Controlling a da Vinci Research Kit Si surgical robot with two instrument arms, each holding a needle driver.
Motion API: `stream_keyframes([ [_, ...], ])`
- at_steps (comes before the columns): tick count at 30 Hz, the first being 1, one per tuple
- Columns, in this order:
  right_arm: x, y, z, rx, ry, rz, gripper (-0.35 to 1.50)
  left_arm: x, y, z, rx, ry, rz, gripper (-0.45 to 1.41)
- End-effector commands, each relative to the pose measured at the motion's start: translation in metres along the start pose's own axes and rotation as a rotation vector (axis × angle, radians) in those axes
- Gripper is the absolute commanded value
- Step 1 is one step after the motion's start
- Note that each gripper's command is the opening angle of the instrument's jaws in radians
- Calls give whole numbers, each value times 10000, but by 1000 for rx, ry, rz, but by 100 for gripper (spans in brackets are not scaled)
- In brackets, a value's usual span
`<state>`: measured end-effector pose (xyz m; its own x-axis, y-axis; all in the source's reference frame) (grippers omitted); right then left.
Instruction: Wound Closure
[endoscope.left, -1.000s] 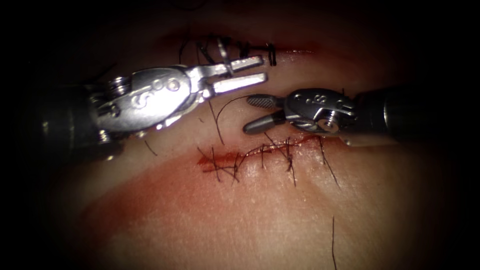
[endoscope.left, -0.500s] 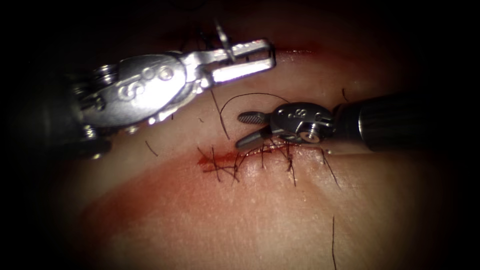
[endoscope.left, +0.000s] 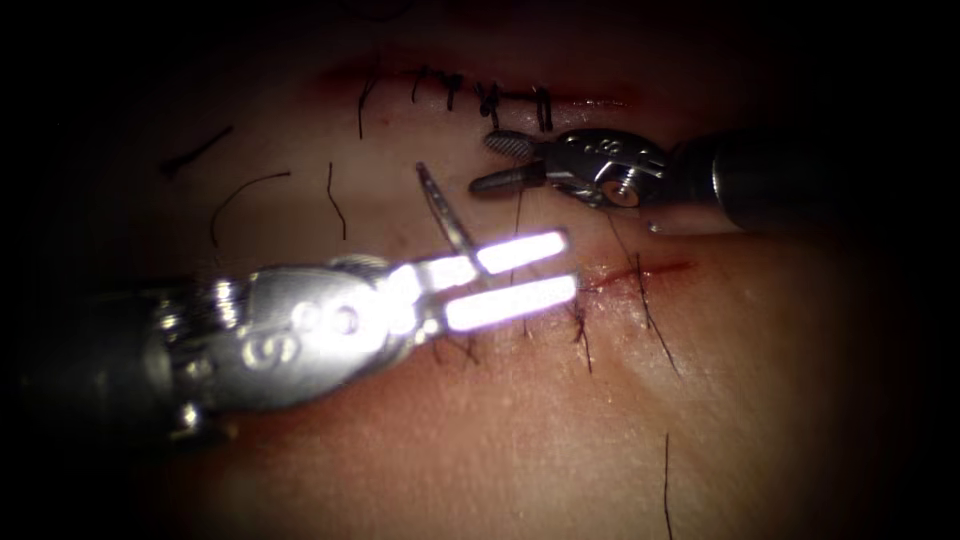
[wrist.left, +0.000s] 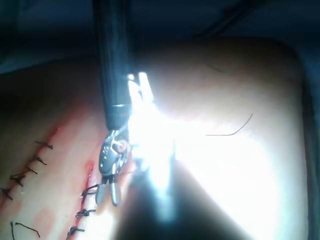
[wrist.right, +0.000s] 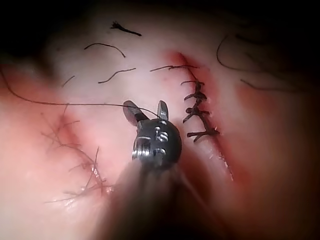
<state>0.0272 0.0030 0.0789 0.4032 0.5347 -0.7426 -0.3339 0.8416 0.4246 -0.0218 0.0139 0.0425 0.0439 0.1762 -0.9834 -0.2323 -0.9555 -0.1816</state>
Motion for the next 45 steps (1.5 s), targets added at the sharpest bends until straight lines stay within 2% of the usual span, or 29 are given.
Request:
stream_keyframes([
  [1,-8,3,8,-1,0,-3,88,-7,6,6,-2,1,3,-45],
  [4,-9,5,2,-6,31,-1,86,-13,20,7,-8,4,-2,-45],
  [5,-8,6,-5,-12,67,4,83,-21,27,7,-9,4,-5,-45],
  [9,-2,7,-19,28,81,8,81,-39,30,4,-20,7,-18,-45],
  [11,2,6,-31,101,102,7,81,-52,28,0,-22,2,-25,-45],
  [13,11,-3,-53,309,162,17,81,-90,16,-4,-10,-22,-40,-45],
  [14,11,-3,-53,309,162,17,81,-90,16,-4,-10,-22,-40,-45],
  [15,13,-8,-61,414,192,9,81,-108,9,-2,-7,-39,-40,-45],
  [17,17,-11,-69,500,215,-4,77,-124,3,0,-8,-49,-45,-45],
  [18,25,-13,-81,601,261,-26,66,-155,-9,2,-5,-77,-51,-45],
  [19,25,-13,-81,601,261,-26,66,-155,-9,2,-5,-77,-51,-45],
  [21,31,-13,-88,647,293,-33,59,-176,-16,2,-1,-94,-64,-45],
  [22,39,-17,-100,708,321,-43,54,-201,-24,1,4,-109,-81,-45],
  [24,45,-24,-109,745,337,-56,54,-226,-37,-4,14,-121,-93,-45],
  [25,45,-24,-109,745,337,-56,54,-226,-37,-4,14,-121,-93,-45],
  [27,46,-31,-116,791,329,-79,52,-243,-50,-7,25,-131,-104,-45],
  [29,46,-32,-118,809,322,-88,52,-248,-54,-7,27,-132,-109,-45],
  [32,39,-36,-120,903,252,-187,44,-265,-74,6,35,-152,-119,-45],
  [35,35,-37,-120,950,199,-255,41,-270,-81,17,31,-159,-119,-45],
  [37,30,-36,-119,997,145,-341,22,-275,-86,28,32,-159,-118,-45],
  [41,17,-38,-113,1061,31,-475,25,-279,-89,43,27,-157,-118,-45],
  [42,17,-38,-113,1061,31,-475,25,-279,-89,43,27,-157,-118,-45],
  [43,10,-42,-111,1085,-27,-531,30,-281,-89,48,23,-160,-118,-45],
  [45,3,-48,-110,1111,-66,-599,39,-282,-90,51,20,-157,-117,-45],
])
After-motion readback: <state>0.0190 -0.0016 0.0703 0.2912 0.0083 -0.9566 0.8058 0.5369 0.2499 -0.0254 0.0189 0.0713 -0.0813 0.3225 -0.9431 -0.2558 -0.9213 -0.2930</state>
